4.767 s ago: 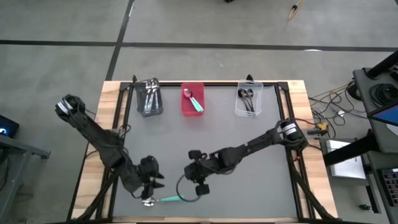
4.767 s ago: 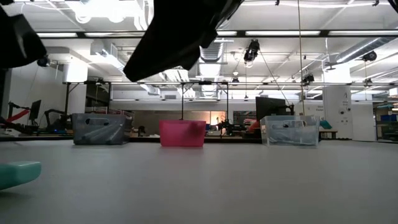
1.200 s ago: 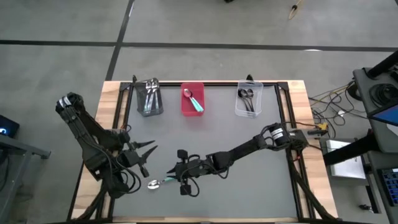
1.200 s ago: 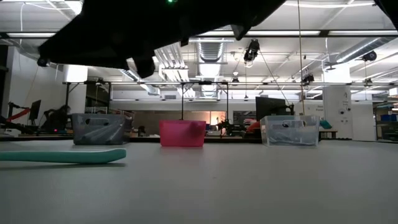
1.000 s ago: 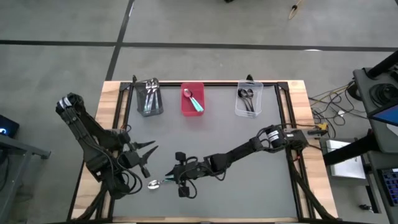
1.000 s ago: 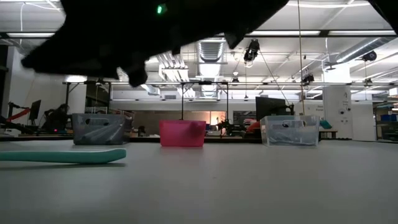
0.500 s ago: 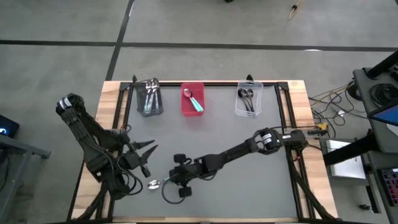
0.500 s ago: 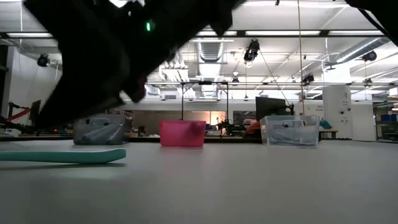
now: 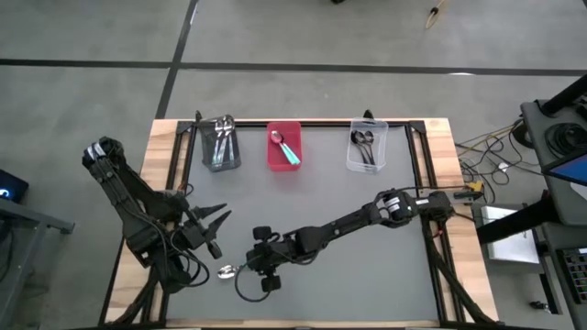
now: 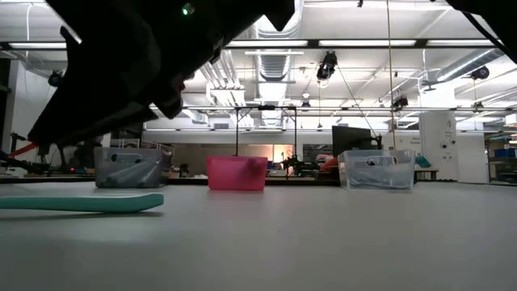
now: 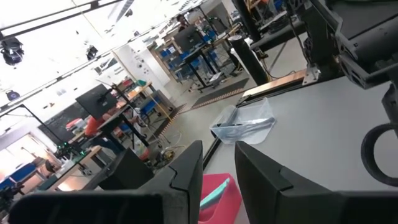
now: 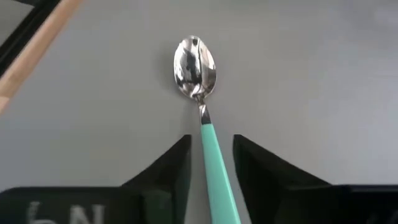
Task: Sort silverware by color (type)
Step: Put the blue spoon into the red bin
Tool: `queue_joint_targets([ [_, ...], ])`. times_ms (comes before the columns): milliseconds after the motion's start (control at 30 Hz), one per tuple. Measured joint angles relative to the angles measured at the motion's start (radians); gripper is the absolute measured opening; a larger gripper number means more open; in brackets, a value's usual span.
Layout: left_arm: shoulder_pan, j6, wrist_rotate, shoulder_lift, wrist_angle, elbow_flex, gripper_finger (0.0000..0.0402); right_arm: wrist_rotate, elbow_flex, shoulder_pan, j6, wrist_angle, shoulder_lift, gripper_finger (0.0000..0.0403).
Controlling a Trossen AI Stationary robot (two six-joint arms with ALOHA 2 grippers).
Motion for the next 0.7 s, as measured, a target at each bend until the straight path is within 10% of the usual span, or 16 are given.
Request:
queue_joint_targets([
  [367, 0.0, 0.016, 0.0, 0.0, -0.003, 0.0, 0.0076, 0.0, -0.005, -0.006, 0.016, -0.007, 0.062, 0.0224],
  [700, 0.0, 0.016, 0.0, -0.001, 0.0, 0.0, 0.0076, -0.012, -0.003, -0.018, 0.022, -0.003, 0.1, 0.0214],
])
